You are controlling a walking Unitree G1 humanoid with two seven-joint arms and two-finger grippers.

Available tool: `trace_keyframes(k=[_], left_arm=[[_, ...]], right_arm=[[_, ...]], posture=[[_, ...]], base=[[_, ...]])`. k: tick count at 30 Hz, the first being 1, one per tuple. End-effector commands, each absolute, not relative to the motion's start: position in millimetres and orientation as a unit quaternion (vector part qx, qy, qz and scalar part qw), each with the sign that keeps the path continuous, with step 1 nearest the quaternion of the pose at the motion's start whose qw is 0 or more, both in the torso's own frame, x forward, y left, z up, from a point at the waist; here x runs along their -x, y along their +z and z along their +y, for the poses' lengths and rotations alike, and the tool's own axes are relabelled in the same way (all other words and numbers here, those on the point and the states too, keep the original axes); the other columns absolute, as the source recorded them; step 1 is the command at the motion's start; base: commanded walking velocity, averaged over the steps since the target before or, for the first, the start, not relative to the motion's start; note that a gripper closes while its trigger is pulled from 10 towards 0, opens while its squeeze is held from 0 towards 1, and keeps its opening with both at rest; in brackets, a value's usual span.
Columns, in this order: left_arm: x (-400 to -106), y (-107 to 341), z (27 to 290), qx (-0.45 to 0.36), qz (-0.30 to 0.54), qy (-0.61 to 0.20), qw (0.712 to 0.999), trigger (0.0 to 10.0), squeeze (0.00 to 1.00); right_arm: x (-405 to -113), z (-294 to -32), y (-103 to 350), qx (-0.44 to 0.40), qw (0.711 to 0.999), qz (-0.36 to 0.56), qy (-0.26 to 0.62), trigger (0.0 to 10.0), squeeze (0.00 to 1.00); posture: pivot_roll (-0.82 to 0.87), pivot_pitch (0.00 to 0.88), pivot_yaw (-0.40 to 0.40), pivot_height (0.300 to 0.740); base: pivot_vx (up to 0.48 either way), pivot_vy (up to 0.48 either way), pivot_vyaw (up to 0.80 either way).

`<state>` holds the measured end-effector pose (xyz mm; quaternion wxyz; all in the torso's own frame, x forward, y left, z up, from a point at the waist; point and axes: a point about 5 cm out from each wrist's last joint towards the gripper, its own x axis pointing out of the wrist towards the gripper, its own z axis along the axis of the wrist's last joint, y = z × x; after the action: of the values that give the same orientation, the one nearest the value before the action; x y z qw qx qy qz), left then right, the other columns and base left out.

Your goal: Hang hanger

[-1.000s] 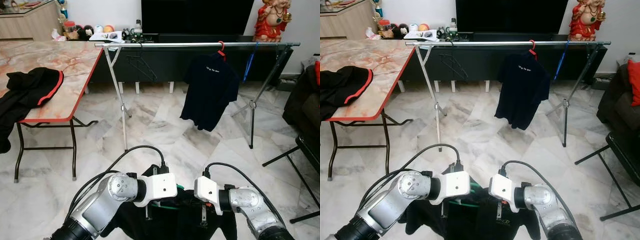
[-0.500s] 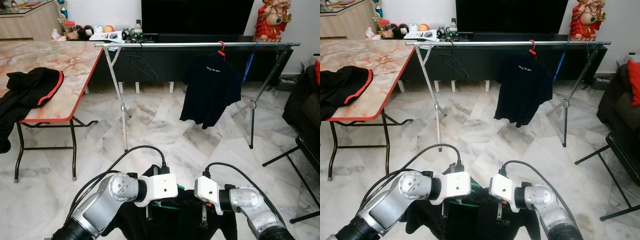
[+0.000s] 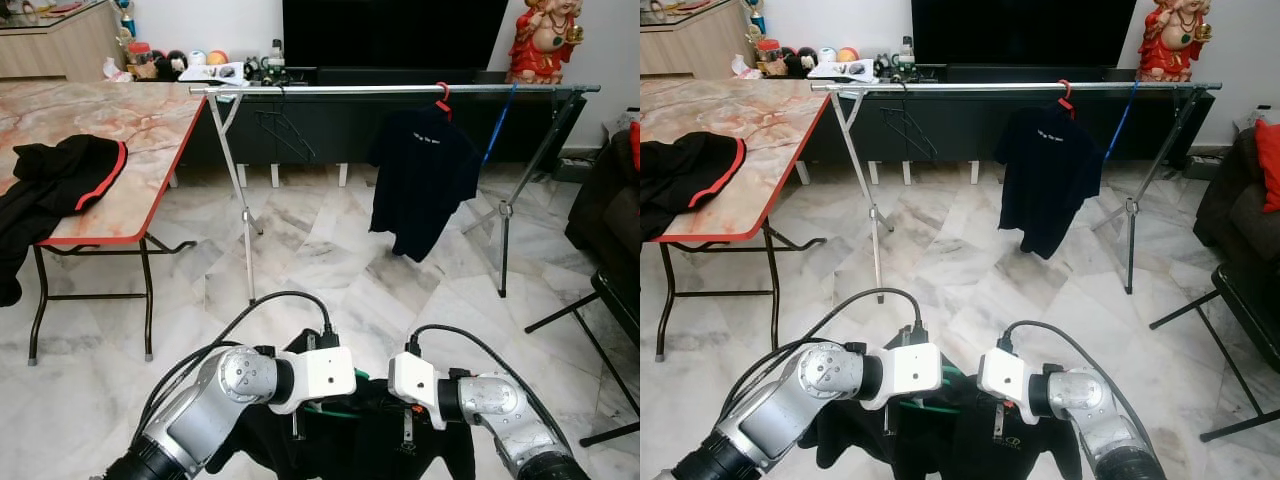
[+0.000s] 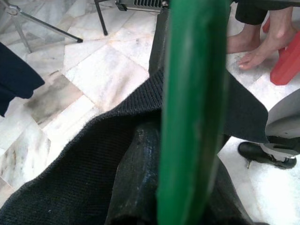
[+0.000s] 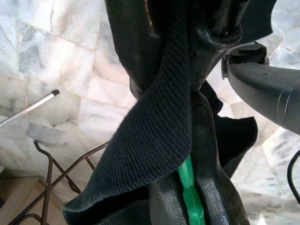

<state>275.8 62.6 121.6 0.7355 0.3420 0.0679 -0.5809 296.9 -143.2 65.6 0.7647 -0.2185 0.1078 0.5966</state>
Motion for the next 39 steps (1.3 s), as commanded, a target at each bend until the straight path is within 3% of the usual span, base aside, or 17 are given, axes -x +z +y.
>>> trace_keyframes(k=[1, 2, 3, 4, 27, 39], left_arm=[[-267.9, 119.2, 49.8, -0.33, 0.056, -0.605, 0.722, 0.0, 0.38], [-268.0, 119.4, 49.6, -0.33, 0.055, -0.605, 0.723, 0.0, 0.38], [-267.9, 119.4, 49.5, -0.33, 0.055, -0.604, 0.723, 0.0, 0.38], [-267.9, 119.5, 49.5, -0.33, 0.055, -0.604, 0.723, 0.0, 0.38], [-279.1, 108.4, 67.9, -0.332, 0.089, -0.57, 0.746, 0.0, 0.38], [-287.2, 95.0, 81.8, -0.375, 0.122, -0.528, 0.752, 0.0, 0.39]], right_arm=[[-306.3, -132.3, 81.3, 0.226, 0.773, 0.063, 0.589, 10.0, 0.0], [-306.3, -132.2, 81.3, 0.225, 0.773, 0.063, 0.589, 10.0, 0.47], [-306.4, -132.2, 81.4, 0.224, 0.774, 0.063, 0.589, 10.0, 0.87], [-306.4, -132.3, 81.4, 0.224, 0.774, 0.064, 0.589, 10.0, 1.0], [-316.9, -151.3, 106.2, 0.25, 0.796, 0.031, 0.55, 10.0, 1.0], [-310.1, -153.2, 114.0, 0.233, 0.778, 0.042, 0.581, 10.0, 1.0]], posture=[[0.12, 0.049, -0.006, 0.74], [0.12, 0.046, -0.006, 0.74], [0.11, 0.045, -0.006, 0.74], [0.11, 0.045, -0.006, 0.74], [0.1, 0.066, -0.005, 0.74], [0.1, 0.069, -0.006, 0.74]], base=[[0.0, 0.0, 0.0], [0.0, 0.0, 0.0], [0.0, 0.0, 0.0], [0.0, 0.0, 0.0], [0.0, 0.0, 0.0], [0.0, 0.0, 0.0]])
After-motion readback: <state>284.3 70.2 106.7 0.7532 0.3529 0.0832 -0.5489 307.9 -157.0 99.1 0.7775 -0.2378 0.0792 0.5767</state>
